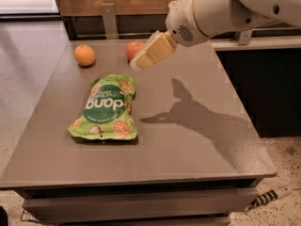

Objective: Pick orange

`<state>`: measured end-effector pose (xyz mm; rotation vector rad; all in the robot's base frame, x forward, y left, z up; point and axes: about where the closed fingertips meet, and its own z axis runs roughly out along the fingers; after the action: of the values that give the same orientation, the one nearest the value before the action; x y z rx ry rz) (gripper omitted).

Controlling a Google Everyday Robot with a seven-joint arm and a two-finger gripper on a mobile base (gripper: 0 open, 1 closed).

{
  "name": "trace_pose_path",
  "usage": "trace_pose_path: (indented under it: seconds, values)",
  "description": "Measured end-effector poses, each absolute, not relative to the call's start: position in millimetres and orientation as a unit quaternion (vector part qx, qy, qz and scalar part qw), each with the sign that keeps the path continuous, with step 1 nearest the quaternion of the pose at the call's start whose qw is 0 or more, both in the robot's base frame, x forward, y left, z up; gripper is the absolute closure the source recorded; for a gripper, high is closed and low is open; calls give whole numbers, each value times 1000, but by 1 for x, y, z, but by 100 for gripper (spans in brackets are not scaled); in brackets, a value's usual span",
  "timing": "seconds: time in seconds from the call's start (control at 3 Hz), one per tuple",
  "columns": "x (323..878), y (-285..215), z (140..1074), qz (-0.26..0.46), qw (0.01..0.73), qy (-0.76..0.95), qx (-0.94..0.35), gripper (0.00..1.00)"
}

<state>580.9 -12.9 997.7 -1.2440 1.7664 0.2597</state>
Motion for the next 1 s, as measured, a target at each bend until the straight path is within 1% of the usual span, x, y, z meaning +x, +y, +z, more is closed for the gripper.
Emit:
trace_pose_path:
  seconds: [0.33,0.67,1.0]
  values:
    - [596,12,1007,101,488,726,-474,0]
    - [601,14,1008,99,489,724,-476,0]
    - [650,31,1005,103,499,716,-477,0]
